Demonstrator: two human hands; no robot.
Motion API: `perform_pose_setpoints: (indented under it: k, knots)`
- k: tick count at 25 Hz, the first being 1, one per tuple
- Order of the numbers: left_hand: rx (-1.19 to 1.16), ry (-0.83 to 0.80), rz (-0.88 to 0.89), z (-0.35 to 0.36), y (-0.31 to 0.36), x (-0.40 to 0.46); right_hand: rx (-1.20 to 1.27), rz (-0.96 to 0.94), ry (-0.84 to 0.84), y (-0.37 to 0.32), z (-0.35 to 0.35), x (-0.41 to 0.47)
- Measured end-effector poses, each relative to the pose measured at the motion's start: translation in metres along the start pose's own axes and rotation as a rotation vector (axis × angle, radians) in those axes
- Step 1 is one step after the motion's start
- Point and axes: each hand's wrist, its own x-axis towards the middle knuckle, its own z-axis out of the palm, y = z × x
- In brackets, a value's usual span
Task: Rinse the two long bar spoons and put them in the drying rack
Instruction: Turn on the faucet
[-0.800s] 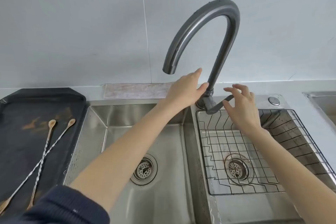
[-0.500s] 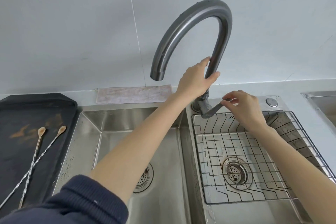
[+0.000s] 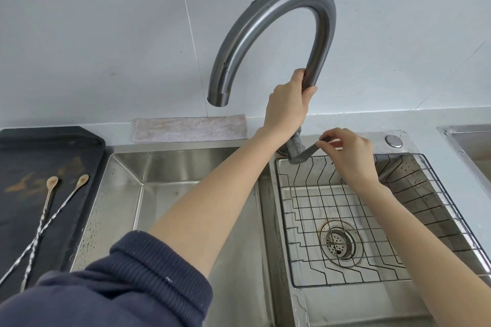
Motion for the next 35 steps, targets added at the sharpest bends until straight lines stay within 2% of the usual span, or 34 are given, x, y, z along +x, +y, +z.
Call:
perform_pose_setpoints:
  k: [35]
  knots:
    - [0.088,0.037,-0.036,-0.0005,0.0045,-0.0016,-0.001,0.084,-0.02,-0.0058,-0.0015,-0.0087]
